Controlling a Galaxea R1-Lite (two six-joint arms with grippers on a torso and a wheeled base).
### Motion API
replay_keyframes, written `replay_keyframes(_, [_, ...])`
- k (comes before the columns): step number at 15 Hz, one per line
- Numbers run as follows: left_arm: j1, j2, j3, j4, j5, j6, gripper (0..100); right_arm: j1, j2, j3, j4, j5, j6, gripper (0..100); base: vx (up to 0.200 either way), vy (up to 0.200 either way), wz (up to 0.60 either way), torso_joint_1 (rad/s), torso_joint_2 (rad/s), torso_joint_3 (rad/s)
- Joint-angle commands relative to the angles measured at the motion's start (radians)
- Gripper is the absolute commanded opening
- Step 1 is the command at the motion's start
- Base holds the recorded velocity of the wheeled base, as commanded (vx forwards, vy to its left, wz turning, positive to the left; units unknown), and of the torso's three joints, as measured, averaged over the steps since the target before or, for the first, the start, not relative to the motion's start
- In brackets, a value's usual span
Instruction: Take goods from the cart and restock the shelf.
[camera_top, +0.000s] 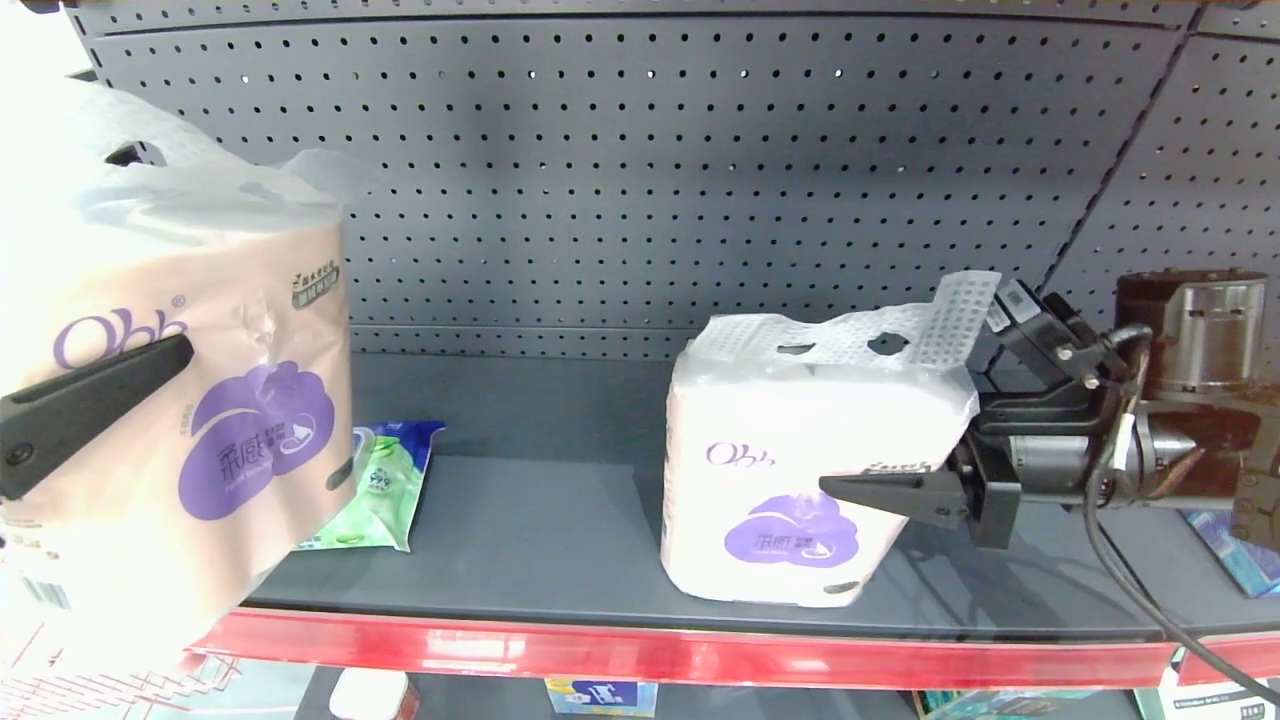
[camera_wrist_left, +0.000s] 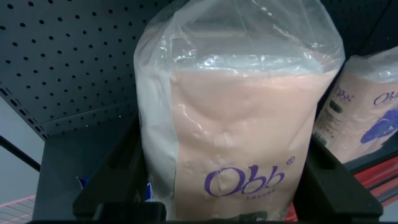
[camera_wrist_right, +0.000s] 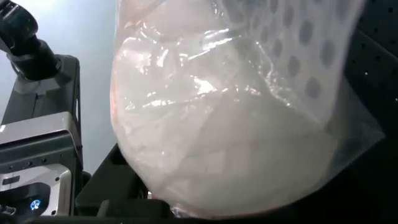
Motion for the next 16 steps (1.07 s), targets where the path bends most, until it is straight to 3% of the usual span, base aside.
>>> replay_keyframes(1, [0.0, -0.002, 0.001, 0.0, 0.0, 0.0, 0, 0.0, -0.036, 0.025, 0.0, 0.0, -0.002, 0, 0.0, 0.0, 0.0, 0.0, 0.0, 0.0])
replay_keyframes(16, [0.0, -0.025, 0.0, 0.001, 0.0, 0.002, 0, 0.038, -0.102, 0.117, 0.0, -0.021, -0.047, 0, 0.0, 0.0, 0.0, 0.0, 0.0, 0.0])
